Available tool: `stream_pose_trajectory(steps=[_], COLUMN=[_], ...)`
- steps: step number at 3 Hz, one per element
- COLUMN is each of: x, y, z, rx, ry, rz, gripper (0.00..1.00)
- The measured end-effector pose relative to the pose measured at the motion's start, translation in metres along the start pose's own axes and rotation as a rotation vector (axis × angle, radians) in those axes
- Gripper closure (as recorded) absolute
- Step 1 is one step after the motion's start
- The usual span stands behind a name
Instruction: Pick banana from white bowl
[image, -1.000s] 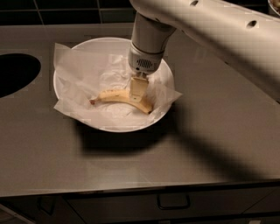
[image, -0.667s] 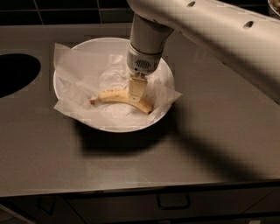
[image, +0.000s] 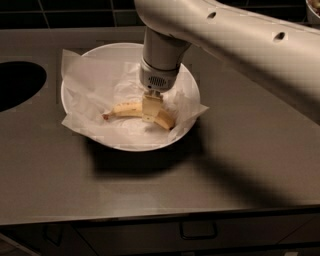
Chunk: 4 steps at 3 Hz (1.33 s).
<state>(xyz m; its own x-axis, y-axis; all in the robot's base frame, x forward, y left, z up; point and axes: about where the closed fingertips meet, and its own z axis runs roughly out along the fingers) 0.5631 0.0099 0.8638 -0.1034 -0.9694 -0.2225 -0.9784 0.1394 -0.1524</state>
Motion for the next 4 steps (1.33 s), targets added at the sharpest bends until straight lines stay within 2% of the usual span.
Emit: stream_pose_trajectory(steps=[1,2,4], x=[0.001,0.004,0.008], y=[0.0,0.001,0.007], z=[0.006,0.013,0.017], rx=[0.006,0.009,0.007], ry=[0.005,0.005,0.003], rz=[0.005,0.014,0.024], gripper=[0.36,0.37,0.61])
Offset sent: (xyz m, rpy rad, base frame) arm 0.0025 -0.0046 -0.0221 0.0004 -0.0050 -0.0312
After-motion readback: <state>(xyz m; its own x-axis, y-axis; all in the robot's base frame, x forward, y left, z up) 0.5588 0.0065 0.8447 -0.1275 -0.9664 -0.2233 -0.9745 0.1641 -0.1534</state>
